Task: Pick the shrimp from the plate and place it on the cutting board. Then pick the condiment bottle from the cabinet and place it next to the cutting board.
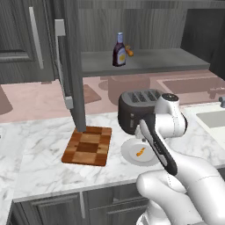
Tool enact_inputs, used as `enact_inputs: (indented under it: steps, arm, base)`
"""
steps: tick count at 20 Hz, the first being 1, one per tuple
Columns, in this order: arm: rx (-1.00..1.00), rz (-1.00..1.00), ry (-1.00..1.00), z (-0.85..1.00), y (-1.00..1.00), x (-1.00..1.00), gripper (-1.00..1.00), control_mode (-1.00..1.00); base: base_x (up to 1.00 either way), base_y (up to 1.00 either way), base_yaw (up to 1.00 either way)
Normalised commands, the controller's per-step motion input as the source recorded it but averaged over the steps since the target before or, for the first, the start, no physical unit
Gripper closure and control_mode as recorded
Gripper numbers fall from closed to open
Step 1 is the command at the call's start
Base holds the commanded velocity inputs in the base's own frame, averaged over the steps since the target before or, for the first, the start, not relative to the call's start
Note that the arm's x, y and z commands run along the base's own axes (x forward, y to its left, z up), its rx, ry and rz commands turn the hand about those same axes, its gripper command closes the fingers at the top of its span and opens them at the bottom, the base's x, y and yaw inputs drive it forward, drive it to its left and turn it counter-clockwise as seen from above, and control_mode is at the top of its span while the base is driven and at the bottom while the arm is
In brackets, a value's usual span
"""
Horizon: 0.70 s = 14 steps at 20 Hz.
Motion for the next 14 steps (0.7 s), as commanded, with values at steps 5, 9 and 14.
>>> enact_inputs:
  steps: [5, 9, 14]
  arm:
    - [0.04, 0.0, 0.0, -0.24, 0.0, 0.04, -1.0, -1.0]
    - [0.01, 0.0, 0.0, -0.23, 0.0, 0.11, -1.0, -1.0]
    - [0.01, 0.0, 0.0, -0.19, 0.0, 0.15, -1.0, -1.0]
  base:
    - [0.0, 0.0, 0.0]
    - [0.0, 0.0, 0.0]
    - [0.0, 0.0, 0.0]
